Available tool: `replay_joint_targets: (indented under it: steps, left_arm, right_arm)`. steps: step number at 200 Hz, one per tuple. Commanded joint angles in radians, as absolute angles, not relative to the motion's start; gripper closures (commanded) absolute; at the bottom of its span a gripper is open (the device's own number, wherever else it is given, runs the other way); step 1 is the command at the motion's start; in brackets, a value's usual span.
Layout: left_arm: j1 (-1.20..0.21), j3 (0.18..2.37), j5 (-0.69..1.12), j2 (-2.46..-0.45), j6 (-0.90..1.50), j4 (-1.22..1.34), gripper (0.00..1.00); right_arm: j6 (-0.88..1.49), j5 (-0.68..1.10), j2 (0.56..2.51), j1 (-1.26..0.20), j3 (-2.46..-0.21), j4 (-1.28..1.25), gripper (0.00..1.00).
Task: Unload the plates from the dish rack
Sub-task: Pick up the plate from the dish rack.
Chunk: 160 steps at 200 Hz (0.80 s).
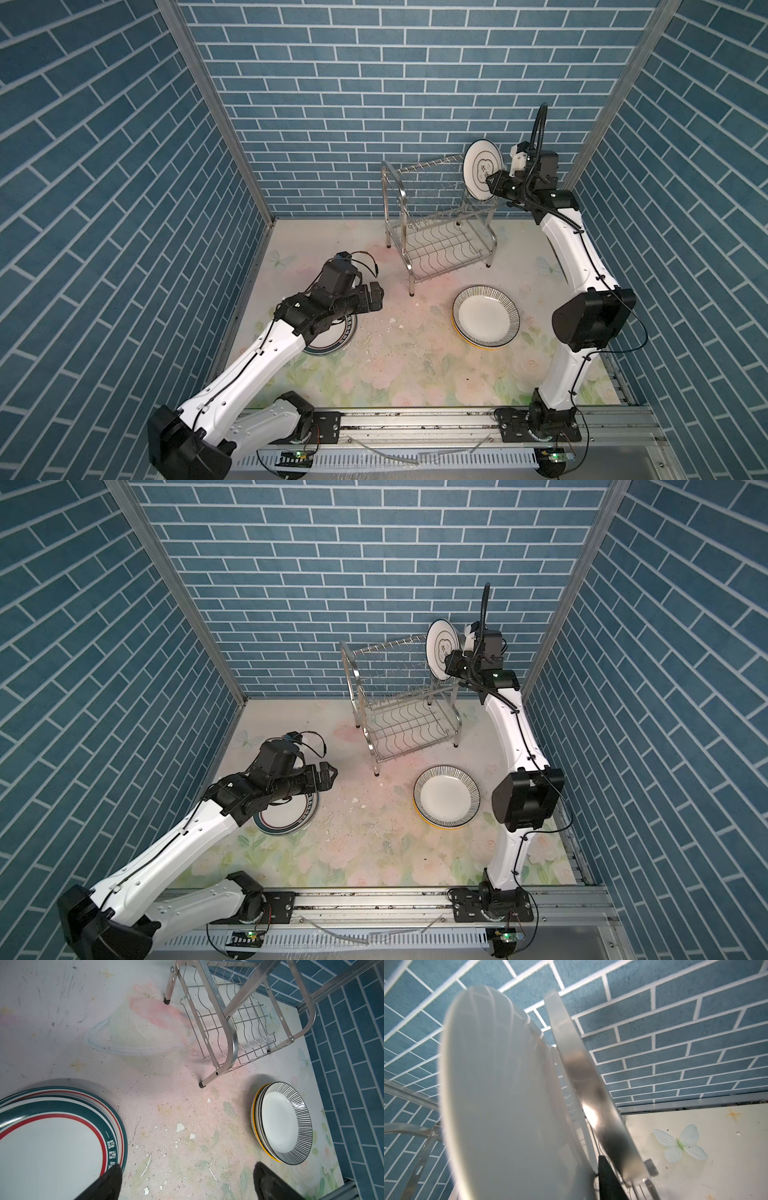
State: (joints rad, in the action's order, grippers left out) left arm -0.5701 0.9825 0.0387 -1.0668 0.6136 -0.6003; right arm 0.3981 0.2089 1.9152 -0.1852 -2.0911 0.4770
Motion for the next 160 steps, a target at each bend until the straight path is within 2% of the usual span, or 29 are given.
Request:
replay_joint_targets:
  steps: [1,60,79,160]
  left_arm:
    - [-0.566,0.966,0.044,-1.052,0.613,-0.591,0.01]
    - [-0.555,0.945,0.061,-1.067,0.615,-0.567,0.01]
    - [-0.553,0.94,0.063,-1.067,0.615,-0.563,0.01]
    - [-0.545,0.939,0.072,-1.067,0.613,-0.563,0.01]
  right_arm:
    - [0.36,0.205,1.924,-0.196,-2.081,0.409,0.74]
    - [0.334,0.196,1.902,-0.2,-2.057,0.378,0.8]
    - [0.32,0.176,1.89,-0.201,-2.039,0.366,0.87]
    - [0.302,0.15,1.833,-0.202,-1.971,0.298,0.91]
